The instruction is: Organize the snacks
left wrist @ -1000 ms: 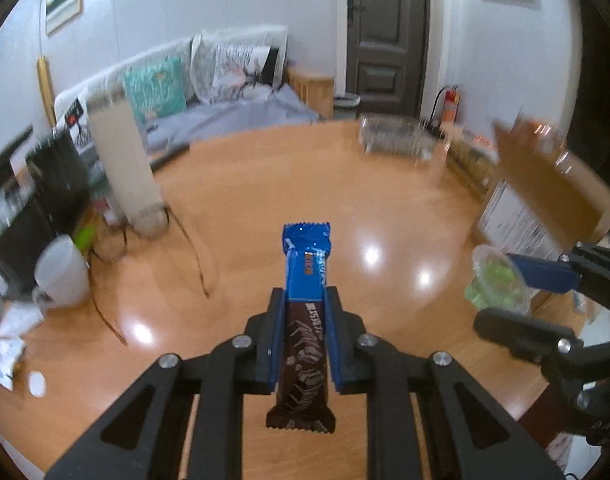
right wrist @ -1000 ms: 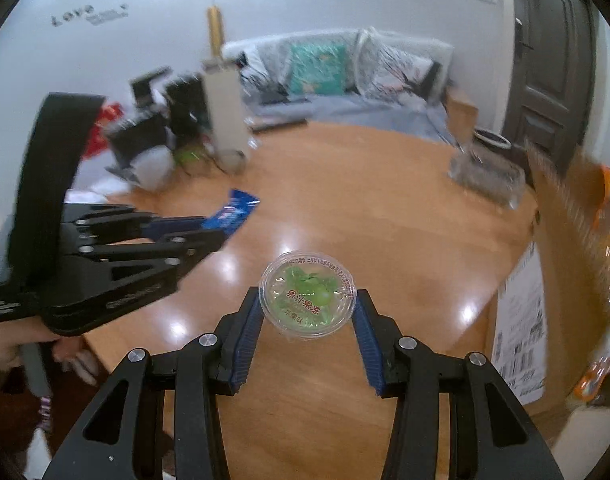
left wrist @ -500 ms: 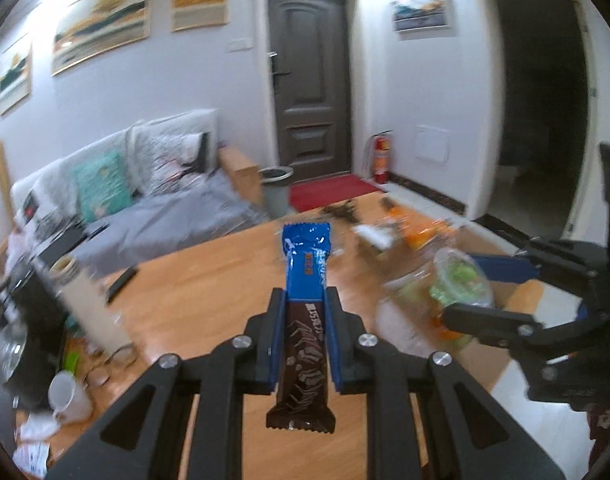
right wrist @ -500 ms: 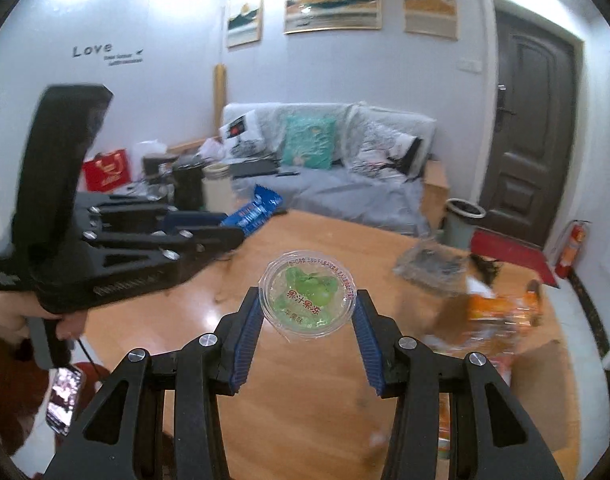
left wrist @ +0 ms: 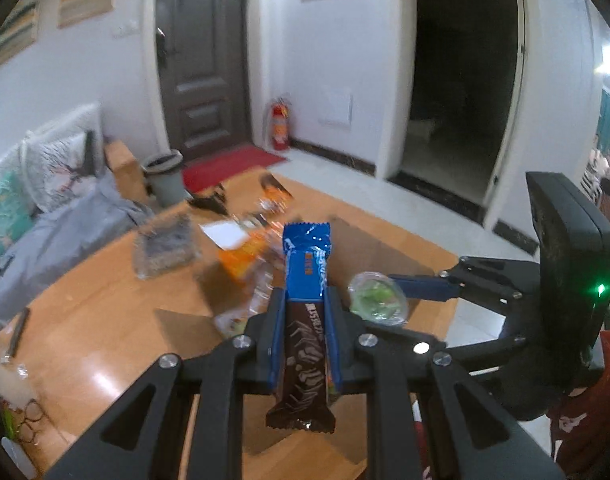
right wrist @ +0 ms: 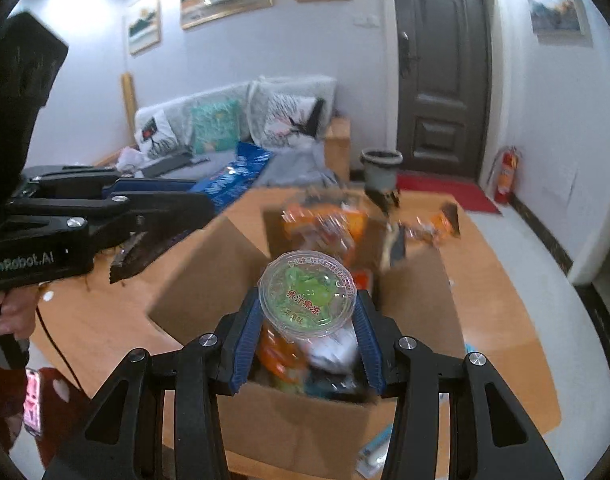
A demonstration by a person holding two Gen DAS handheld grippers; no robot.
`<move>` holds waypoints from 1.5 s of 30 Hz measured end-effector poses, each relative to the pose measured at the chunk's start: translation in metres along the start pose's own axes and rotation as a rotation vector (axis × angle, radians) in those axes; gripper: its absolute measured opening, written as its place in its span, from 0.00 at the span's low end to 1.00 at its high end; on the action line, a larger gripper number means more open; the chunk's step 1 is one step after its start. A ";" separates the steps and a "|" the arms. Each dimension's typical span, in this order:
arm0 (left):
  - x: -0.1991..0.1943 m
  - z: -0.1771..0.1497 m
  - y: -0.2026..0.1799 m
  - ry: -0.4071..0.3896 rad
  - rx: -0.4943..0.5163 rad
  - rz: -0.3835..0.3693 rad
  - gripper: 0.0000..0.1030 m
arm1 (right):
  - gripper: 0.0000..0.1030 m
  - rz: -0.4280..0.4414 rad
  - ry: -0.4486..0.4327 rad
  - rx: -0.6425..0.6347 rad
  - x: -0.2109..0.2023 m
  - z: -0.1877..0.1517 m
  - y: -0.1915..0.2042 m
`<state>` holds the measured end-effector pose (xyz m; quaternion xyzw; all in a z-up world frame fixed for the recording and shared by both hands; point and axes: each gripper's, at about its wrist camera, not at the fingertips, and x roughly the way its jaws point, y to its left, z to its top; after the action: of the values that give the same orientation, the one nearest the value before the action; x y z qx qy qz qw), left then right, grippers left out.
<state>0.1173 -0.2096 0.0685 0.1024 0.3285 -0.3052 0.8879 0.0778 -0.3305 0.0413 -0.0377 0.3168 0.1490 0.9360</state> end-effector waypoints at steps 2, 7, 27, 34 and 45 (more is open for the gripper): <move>0.017 0.000 -0.008 0.046 0.008 -0.012 0.16 | 0.40 -0.004 0.036 0.005 0.012 -0.008 -0.008; 0.053 -0.011 -0.007 0.148 0.006 -0.024 0.16 | 0.40 -0.003 0.092 -0.002 0.035 -0.021 -0.020; 0.029 -0.017 0.027 0.022 -0.058 0.010 0.78 | 0.57 -0.015 0.124 -0.022 0.041 -0.017 -0.026; -0.033 -0.019 0.039 -0.164 -0.120 0.134 0.98 | 0.58 -0.013 0.049 -0.035 0.018 -0.004 -0.020; -0.105 -0.065 0.068 -0.369 -0.286 0.554 0.99 | 0.82 0.100 -0.283 -0.059 -0.028 0.020 0.017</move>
<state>0.0624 -0.0809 0.0859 0.0054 0.1620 -0.0172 0.9866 0.0631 -0.3180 0.0749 -0.0282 0.1789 0.2083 0.9612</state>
